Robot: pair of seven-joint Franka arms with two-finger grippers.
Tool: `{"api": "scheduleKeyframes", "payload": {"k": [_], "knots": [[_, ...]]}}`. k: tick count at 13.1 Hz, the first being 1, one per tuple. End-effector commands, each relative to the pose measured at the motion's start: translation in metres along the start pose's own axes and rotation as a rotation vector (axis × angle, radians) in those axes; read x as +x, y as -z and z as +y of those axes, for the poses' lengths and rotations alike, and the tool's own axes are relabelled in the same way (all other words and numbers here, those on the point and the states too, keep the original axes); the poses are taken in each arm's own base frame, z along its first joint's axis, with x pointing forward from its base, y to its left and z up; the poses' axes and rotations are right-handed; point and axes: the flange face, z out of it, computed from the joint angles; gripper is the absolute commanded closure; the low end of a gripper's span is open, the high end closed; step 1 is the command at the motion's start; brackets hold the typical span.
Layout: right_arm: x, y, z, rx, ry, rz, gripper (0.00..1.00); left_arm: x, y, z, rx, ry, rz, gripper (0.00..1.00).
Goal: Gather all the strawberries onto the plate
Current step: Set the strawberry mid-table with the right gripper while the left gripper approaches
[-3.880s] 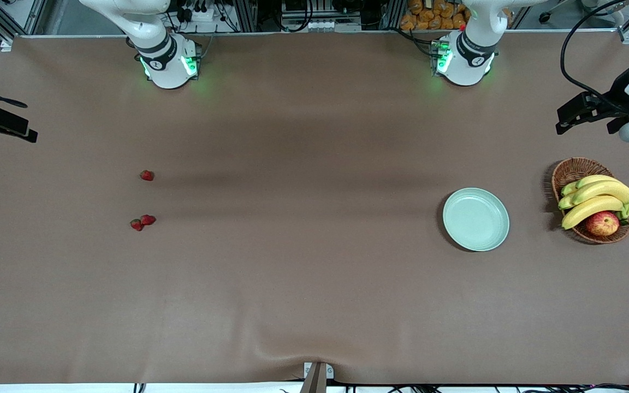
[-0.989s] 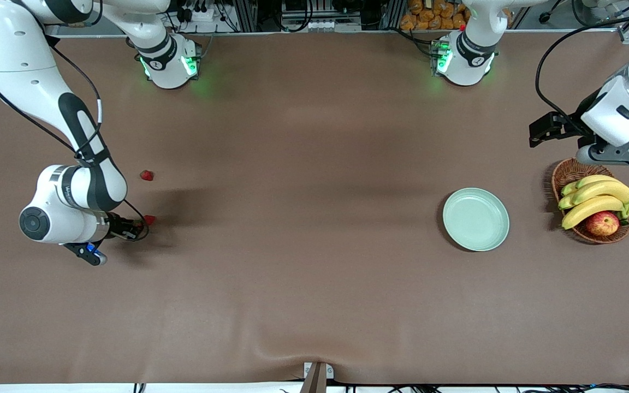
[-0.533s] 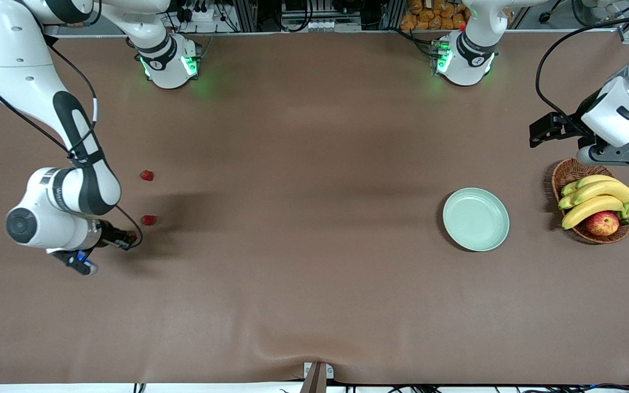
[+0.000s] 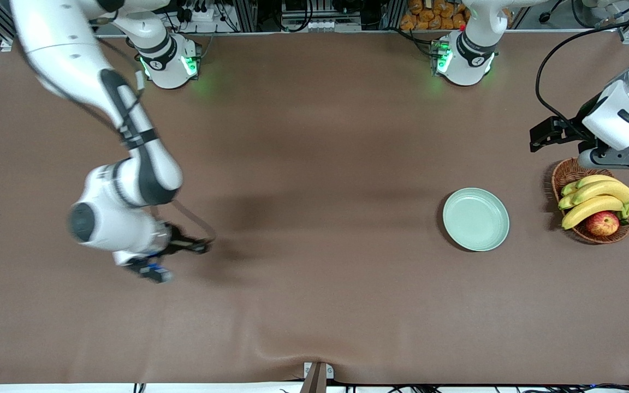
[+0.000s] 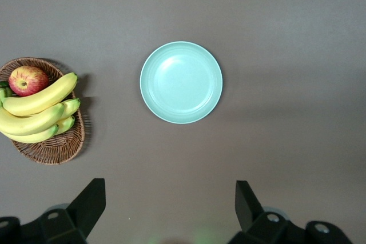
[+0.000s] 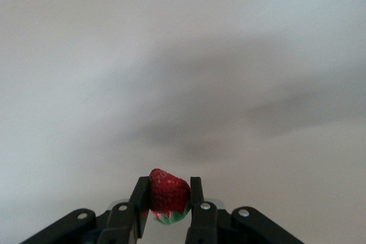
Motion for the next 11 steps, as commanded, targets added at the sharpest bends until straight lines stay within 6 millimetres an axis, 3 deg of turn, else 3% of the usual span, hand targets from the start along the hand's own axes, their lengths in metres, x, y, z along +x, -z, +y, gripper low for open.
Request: {"api": "scheduleKeyframes", "payload": {"k": [1,3,7,9,11], "knots": [[-0.048,-0.034,-0.075,0.103,0.046,0.003,0.95,0.012,-0.018,0.010,-0.039,-0.006,-0.012,0.00],[-0.089,-0.074,-0.121,0.166,0.072,0.033,0.90,0.023,-0.039,0.024,-0.091,-0.019,-0.046,0.00],[-0.126,-0.145,-0.156,0.235,0.050,0.035,0.85,0.039,-0.090,0.080,-0.091,-0.062,-0.052,0.00],[-0.147,-0.169,-0.178,0.265,0.052,0.003,0.85,0.050,-0.136,0.097,-0.091,-0.077,-0.044,0.00],[-0.156,-0.186,-0.189,0.275,0.058,-0.009,0.83,0.051,-0.167,0.136,-0.103,-0.113,-0.011,0.00]]}}
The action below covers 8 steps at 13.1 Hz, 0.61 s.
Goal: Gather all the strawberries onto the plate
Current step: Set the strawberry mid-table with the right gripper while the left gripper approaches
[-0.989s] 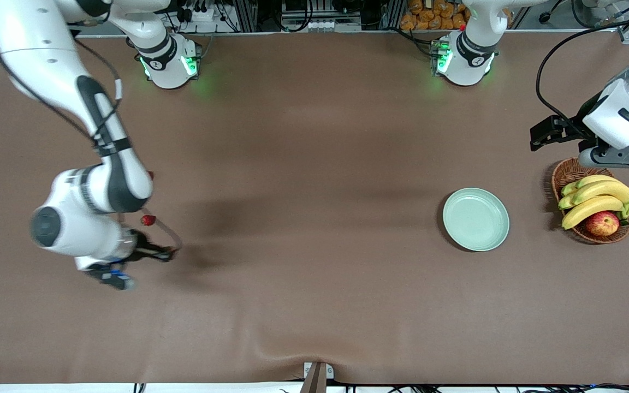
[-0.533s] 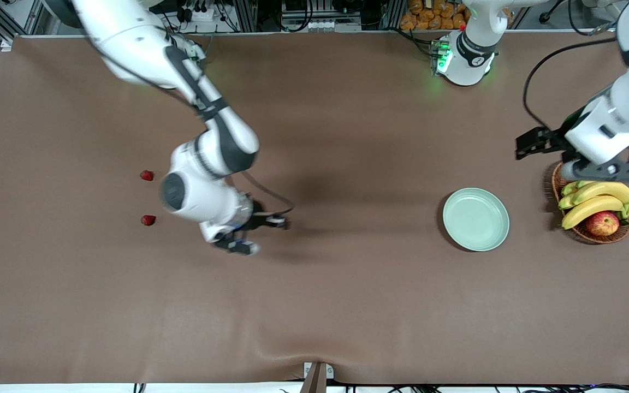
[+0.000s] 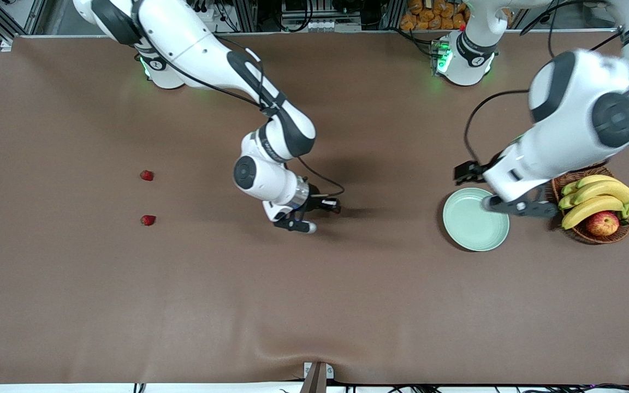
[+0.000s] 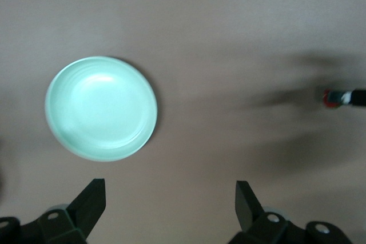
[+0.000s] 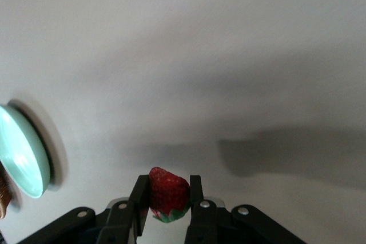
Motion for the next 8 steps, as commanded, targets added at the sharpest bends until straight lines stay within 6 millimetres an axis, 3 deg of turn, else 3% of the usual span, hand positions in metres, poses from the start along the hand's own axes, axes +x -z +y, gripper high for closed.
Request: {"api": "scheduleKeyframes", "payload": {"k": [1,3,4,6,8], "knots": [[0.001,-0.019,-0.013,0.033,0.004,-0.003,0.69,0.007,-0.045,0.038,-0.008,0.001,0.030,0.00],[-0.001,-0.032,-0.003,0.015,-0.001,-0.012,0.17,0.013,-0.078,0.073,-0.019,0.039,0.042,0.00],[-0.002,-0.034,-0.002,0.010,0.003,-0.016,0.06,0.013,-0.089,0.086,-0.016,0.058,0.045,0.00],[0.006,-0.023,-0.002,0.017,0.003,-0.005,0.00,0.017,-0.106,0.099,0.005,0.048,0.066,0.00],[0.037,0.007,0.017,0.008,-0.029,0.025,0.00,0.025,-0.128,0.117,-0.010,0.065,0.103,0.00]]}}
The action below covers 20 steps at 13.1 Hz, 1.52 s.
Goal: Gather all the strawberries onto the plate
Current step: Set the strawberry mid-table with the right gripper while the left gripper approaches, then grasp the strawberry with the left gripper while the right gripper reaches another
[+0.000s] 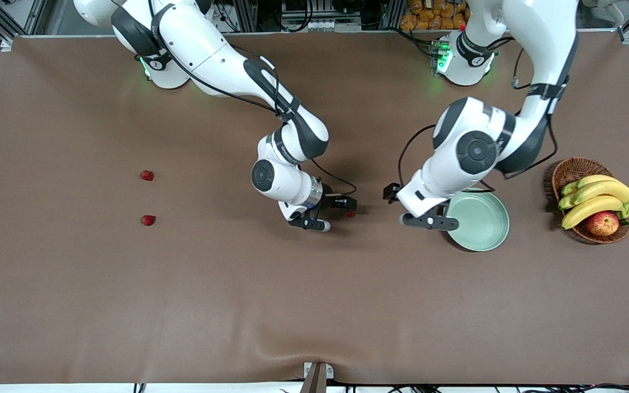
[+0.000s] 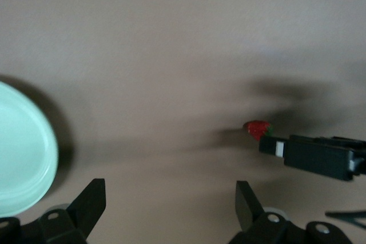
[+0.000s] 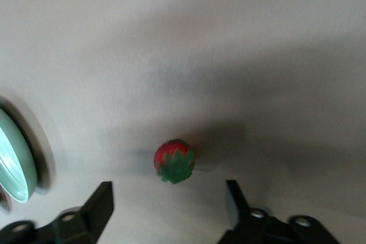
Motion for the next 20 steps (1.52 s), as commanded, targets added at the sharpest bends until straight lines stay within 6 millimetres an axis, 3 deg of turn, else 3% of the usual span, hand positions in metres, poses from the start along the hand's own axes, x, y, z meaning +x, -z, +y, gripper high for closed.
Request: {"api": "scheduleKeyframes", "payload": {"k": [1,4,6,10,12,13,15,20], "knots": [[0.049,0.055,0.028,0.012,-0.059,0.038,0.00,0.009,-0.018,0.010,0.002,0.050,0.037,0.00],[0.107,0.136,0.091,-0.030,-0.116,0.008,0.00,0.009,-0.043,0.050,-0.014,0.110,0.027,0.00],[0.138,0.186,0.150,-0.076,-0.126,-0.063,0.00,0.016,-0.067,0.074,-0.019,0.220,0.042,0.00],[0.190,0.279,0.280,-0.226,-0.009,-0.136,0.00,0.015,-0.116,0.090,0.029,0.458,0.074,0.00],[0.200,0.311,0.320,-0.271,0.024,-0.147,0.00,0.013,-0.132,0.088,0.042,0.633,0.064,0.00],[0.205,0.322,0.334,-0.319,0.045,-0.139,0.00,0.010,-0.137,0.091,0.044,0.702,0.061,0.00],[0.208,0.329,0.344,-0.440,0.133,-0.139,0.00,0.004,-0.147,0.098,0.050,0.803,0.053,0.00],[0.207,0.318,0.365,-0.563,0.180,-0.186,0.00,-0.012,-0.175,0.116,0.089,0.935,0.065,0.12]]}}
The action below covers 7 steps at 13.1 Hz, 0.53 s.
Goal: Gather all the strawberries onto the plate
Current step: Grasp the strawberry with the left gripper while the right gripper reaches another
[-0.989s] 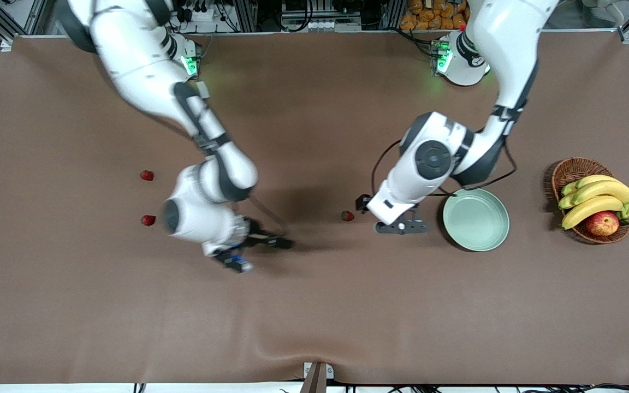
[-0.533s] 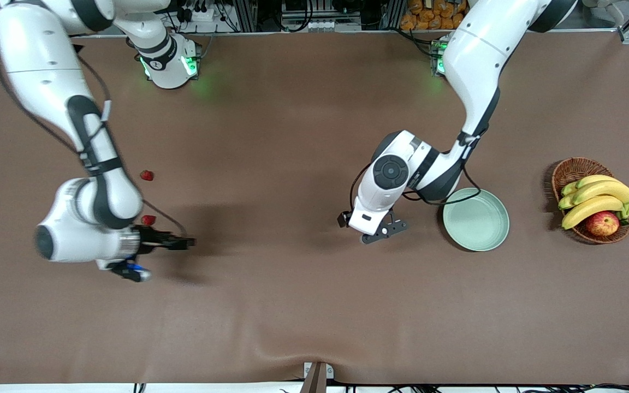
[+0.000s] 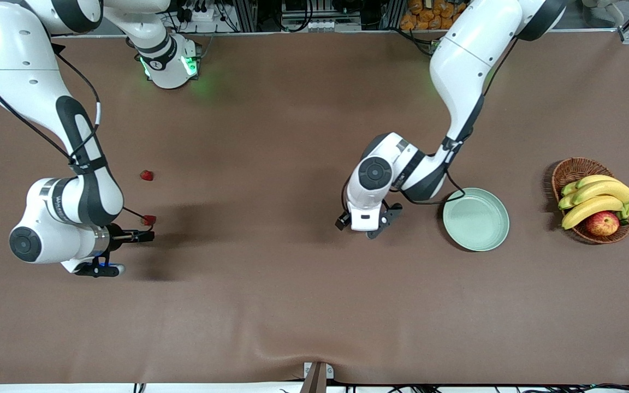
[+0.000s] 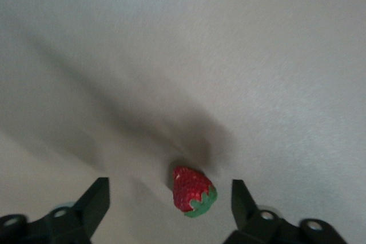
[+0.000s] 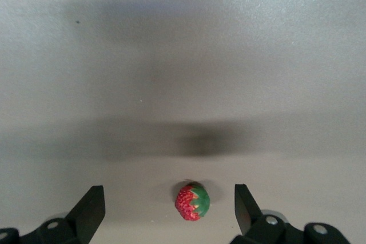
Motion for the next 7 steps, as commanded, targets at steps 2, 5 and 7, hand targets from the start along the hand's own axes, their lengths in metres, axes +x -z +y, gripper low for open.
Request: {"api": "scheduleKeyframes", "payload": {"k": [2,5,7], "knots": [[-0.012,-0.019,0.012,-0.021,0.009,-0.050,0.07,-0.010,-0.018,0.005,0.008,0.042,0.049,0.21],[-0.016,-0.037,0.013,-0.020,0.006,-0.085,0.27,-0.009,-0.013,0.008,-0.006,0.047,0.049,0.38],[-0.017,-0.040,0.014,-0.019,0.006,-0.090,0.37,-0.008,-0.010,0.010,-0.011,0.049,0.048,0.86]]}}
